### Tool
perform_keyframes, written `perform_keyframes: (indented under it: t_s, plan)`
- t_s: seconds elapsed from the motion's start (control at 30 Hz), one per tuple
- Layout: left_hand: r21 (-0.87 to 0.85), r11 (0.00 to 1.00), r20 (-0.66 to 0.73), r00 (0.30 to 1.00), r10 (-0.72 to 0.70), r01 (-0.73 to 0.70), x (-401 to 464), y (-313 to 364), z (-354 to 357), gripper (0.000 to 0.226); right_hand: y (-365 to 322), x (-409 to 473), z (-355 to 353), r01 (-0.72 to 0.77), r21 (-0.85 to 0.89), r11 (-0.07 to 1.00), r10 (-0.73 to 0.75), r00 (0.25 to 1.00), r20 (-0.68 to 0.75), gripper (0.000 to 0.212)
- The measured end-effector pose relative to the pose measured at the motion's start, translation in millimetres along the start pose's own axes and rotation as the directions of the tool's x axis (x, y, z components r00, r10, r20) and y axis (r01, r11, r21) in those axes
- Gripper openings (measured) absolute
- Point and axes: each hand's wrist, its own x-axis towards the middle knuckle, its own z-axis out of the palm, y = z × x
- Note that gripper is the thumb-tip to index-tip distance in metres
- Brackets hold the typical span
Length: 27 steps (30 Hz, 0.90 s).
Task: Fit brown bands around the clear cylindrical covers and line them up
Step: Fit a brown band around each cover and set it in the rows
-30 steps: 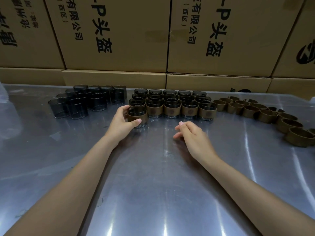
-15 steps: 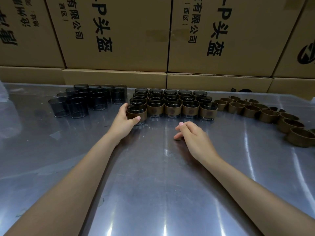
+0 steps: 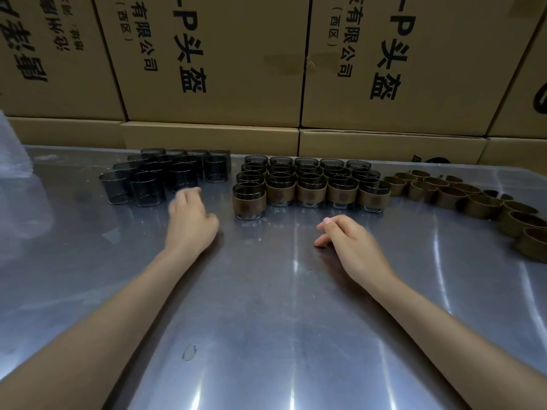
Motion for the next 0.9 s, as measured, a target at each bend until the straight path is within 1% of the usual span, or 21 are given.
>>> perform_keyframes:
  t_s: [0.03,0.07,0.1,0.13,0.2,0.33,0.4,0.43,0.53,0.63,0.7,0.8,0.9]
  plan:
    - [0.164,0.98,-0.03,0.993,0.115,-0.109,3,-10,-6,0.056,0,0,0,0.002,-0.006,1.0,-0.002,1.0,0.0,0.026]
    - [0.313,0.929,-0.044,0.975,0.22,-0.195,9,-22,-11,0.054,0,0,0,0.003,-0.013,1.0,-0.003,1.0,0.001,0.025]
    - [0.399,0.891,-0.041,0.966,0.254,-0.217,15,-32,-16,0.052,0,0,0,0.004,-0.02,1.0,-0.004,1.0,0.002,0.025]
    - [0.449,0.871,-0.04,0.969,0.242,-0.199,21,-41,-21,0.051,-1,0,0,0.004,-0.023,1.0,-0.004,1.0,0.003,0.025]
    - [0.498,0.861,-0.057,0.986,0.155,-0.106,32,-53,-25,0.054,-1,-1,0,0.006,-0.026,1.0,-0.006,1.0,0.003,0.024]
    - [0.551,0.834,-0.056,0.998,0.008,0.024,44,-58,-21,0.062,-3,-2,0,0.004,-0.045,0.999,-0.004,1.0,0.007,0.022]
    - [0.548,0.835,-0.079,0.997,-0.007,0.049,45,-57,-17,0.057,-3,-2,0,0.006,-0.049,0.999,-0.006,1.0,0.005,0.022]
    - [0.546,0.837,-0.099,0.995,0.013,0.043,44,-57,-16,0.052,-3,-2,0,0.007,-0.05,0.999,-0.007,1.0,0.007,0.022]
    - [0.565,0.824,-0.11,0.988,0.109,-0.027,36,-54,-15,0.037,-3,-2,0,0.004,-0.057,0.998,-0.004,1.0,0.009,0.022]
    - [0.572,0.809,-0.054,0.978,0.203,-0.136,21,-39,-18,0.023,-4,-2,0,0.005,-0.066,0.998,-0.004,1.0,0.009,0.021]
    - [0.542,0.815,-0.015,0.967,0.253,-0.205,6,-26,-19,0.021,-4,-2,0,0.003,-0.062,0.998,-0.002,1.0,0.008,0.021]
    - [0.466,0.832,0.073,0.951,0.301,-0.299,-22,-3,-20,0.024,-4,-3,0,-0.001,-0.057,0.998,0.002,1.0,0.009,0.02]
    - [0.375,0.839,0.097,0.917,0.387,-0.394,-55,21,-24,0.018,-5,-3,-1,0.002,-0.058,0.998,0.0,1.0,0.02,0.015]
